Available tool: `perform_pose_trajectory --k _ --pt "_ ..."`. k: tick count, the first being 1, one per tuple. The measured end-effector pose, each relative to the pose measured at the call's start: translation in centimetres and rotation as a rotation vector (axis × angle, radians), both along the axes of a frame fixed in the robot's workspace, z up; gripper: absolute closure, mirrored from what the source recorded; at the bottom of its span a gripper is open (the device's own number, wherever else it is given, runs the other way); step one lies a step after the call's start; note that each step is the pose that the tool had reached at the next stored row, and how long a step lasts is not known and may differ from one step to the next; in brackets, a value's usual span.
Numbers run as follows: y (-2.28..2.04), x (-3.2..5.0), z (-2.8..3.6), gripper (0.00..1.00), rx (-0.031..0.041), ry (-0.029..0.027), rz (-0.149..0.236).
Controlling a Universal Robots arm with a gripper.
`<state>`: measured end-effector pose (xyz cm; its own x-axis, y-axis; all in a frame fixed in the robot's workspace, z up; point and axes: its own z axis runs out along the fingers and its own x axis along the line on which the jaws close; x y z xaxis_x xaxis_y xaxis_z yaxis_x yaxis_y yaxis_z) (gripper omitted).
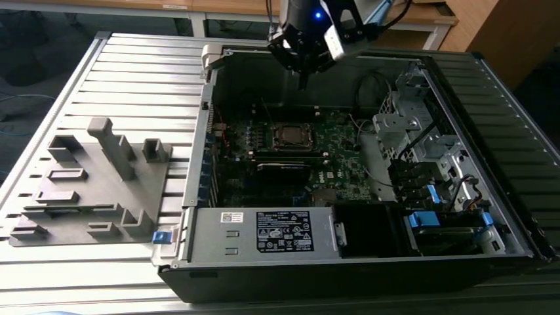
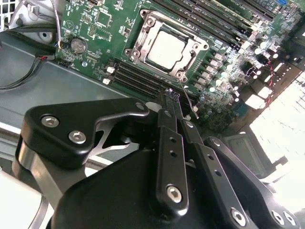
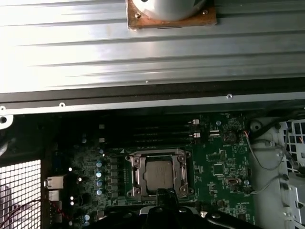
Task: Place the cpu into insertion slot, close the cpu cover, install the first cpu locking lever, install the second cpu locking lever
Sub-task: 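Install the first cpu locking lever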
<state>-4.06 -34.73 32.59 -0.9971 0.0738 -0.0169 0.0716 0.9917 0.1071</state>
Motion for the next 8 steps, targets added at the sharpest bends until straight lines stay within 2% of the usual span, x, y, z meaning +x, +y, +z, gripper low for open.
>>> perform_pose_trajectory --k 6,8 --pt "0.00 0.00 -1.05 0.89 0.0000 0.0000 0.000" --pt "0.00 0.00 -1.12 0.89 -0.0004 0.0001 0.000"
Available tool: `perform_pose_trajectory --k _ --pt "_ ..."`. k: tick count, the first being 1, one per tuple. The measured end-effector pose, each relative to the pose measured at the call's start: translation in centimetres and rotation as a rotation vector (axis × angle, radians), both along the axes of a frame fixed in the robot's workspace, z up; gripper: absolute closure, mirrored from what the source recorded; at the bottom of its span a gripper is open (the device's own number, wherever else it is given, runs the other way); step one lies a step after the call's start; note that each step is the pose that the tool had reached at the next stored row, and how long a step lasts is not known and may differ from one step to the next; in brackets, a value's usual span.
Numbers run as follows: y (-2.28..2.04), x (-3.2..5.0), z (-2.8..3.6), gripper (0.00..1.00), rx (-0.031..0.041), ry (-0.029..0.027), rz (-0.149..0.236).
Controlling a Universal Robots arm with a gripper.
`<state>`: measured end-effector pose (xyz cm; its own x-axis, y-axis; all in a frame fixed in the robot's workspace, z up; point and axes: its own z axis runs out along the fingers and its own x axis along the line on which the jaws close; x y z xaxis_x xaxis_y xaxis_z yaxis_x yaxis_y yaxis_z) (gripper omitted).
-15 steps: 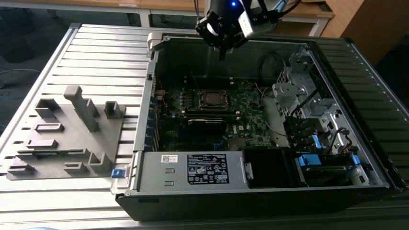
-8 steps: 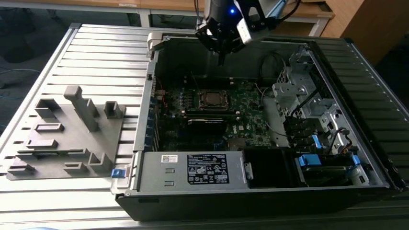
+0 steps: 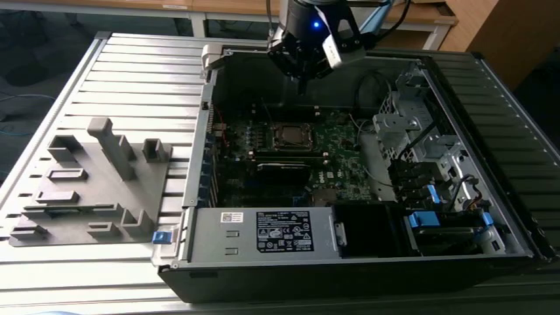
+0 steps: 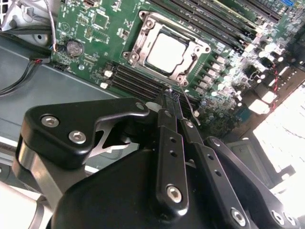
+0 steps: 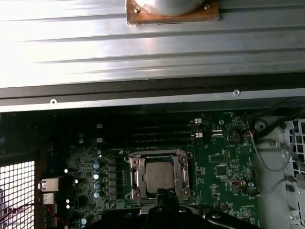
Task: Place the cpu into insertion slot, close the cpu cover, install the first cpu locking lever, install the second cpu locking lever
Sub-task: 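Install the first cpu locking lever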
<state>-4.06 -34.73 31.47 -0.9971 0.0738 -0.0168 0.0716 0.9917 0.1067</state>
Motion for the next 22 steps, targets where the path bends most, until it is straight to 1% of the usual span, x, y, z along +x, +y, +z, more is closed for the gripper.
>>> perform_pose_trajectory --k 4,6,9,13,17,19,22 --pt "-0.01 -0.01 -0.01 0.89 0.0000 0.0000 0.000" --pt "-0.09 0.00 -0.09 0.89 0.0001 -0.0001 0.000" --pt "-0.25 0.00 -0.44 0.89 0.0001 0.0000 0.000" --pt "-0.40 -0.01 -1.08 0.89 0.0002 -0.0001 0.000" --pt "-0.40 -0.05 -1.15 0.89 0.0001 -0.0001 0.000" --pt "-0.40 -0.34 -1.23 0.89 0.0000 -0.0001 0.000" --pt "-0.40 -1.17 -1.42 0.89 0.0002 -0.0001 0.000"
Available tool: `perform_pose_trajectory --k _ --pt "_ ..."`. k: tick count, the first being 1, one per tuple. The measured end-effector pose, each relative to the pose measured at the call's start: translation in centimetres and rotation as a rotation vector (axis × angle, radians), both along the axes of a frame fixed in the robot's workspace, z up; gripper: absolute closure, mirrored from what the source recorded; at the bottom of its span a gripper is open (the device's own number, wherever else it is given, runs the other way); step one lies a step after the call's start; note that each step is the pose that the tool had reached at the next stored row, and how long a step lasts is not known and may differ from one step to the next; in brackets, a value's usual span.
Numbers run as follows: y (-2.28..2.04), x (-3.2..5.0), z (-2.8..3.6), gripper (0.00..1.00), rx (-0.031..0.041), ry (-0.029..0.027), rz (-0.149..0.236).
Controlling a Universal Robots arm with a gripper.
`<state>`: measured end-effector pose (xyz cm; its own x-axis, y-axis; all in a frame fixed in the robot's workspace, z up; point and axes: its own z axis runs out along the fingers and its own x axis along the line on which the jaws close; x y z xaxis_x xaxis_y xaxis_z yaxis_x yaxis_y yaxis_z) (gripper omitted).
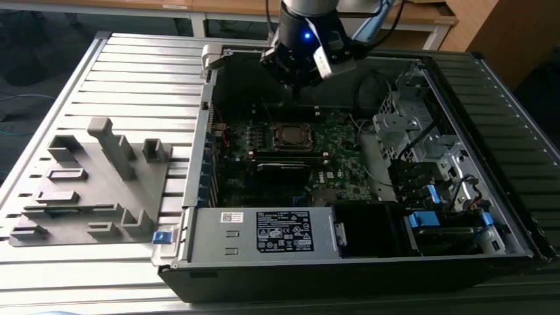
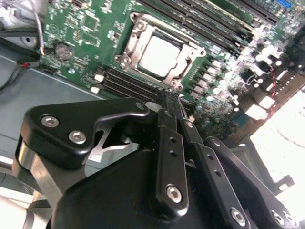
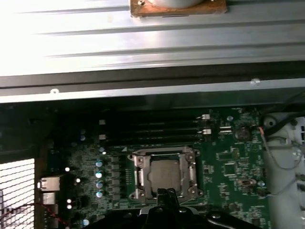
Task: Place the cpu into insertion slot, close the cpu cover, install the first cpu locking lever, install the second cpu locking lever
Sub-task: 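Install the first cpu locking lever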
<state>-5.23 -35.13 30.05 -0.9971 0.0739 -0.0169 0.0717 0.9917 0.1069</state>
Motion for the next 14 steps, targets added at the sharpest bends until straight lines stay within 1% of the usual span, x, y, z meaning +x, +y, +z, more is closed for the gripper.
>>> perform_pose_trajectory --k 4,7,12,14 --pt "0.00 -0.93 -0.28 0.89 -0.0001 0.0000 0.000" --pt "0.00 -1.33 -0.45 0.89 -0.0002 0.0001 0.000" --pt "0.00 -2.23 -0.77 0.89 -0.0009 0.0000 0.000" --pt "0.00 -2.32 -0.82 0.89 -0.0016 0.0002 0.000"
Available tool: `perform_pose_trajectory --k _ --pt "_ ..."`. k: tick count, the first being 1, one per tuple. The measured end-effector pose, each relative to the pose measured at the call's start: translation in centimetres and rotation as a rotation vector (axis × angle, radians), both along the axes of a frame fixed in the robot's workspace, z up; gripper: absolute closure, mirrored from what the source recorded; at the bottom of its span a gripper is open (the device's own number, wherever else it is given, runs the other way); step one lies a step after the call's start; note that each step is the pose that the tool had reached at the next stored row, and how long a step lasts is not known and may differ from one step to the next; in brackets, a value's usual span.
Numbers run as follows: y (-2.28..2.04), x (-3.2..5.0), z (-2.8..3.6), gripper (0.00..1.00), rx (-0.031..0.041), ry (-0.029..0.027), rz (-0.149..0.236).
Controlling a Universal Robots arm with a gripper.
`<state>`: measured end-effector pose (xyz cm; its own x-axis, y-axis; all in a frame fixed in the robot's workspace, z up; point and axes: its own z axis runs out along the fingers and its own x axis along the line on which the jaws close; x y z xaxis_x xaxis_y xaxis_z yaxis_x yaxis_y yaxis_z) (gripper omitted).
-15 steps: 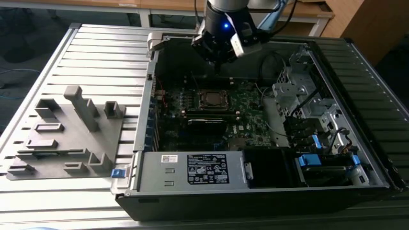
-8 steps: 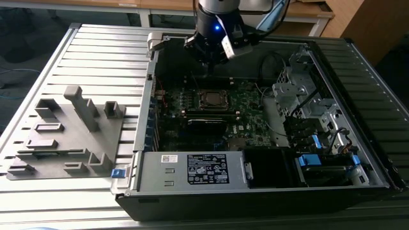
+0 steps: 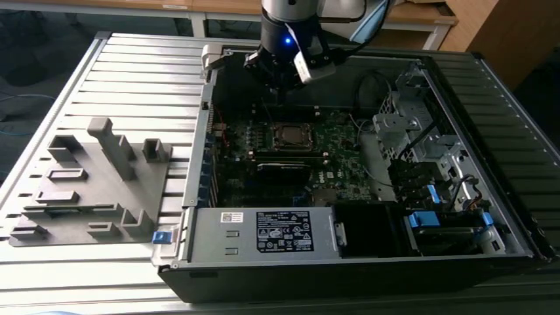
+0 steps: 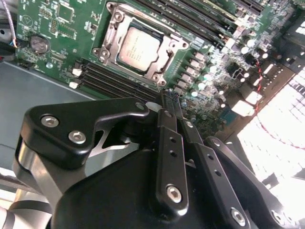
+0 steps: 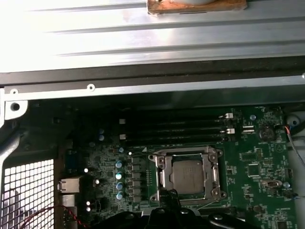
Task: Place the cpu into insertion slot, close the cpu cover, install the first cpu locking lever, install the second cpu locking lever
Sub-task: 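Install the first cpu locking lever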
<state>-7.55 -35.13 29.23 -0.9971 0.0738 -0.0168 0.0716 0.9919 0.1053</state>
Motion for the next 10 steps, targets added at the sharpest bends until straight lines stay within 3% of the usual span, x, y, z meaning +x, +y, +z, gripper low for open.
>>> perform_pose_trajectory --k 5,9,10 --pt "-0.01 -0.01 -0.01 0.89 0.0021 -0.0001 0.000" --pt "0.00 -0.01 -0.01 0.89 0.0229 -0.0002 0.000" --pt "0.00 -0.01 -0.01 0.89 0.0232 -0.0002 0.000"
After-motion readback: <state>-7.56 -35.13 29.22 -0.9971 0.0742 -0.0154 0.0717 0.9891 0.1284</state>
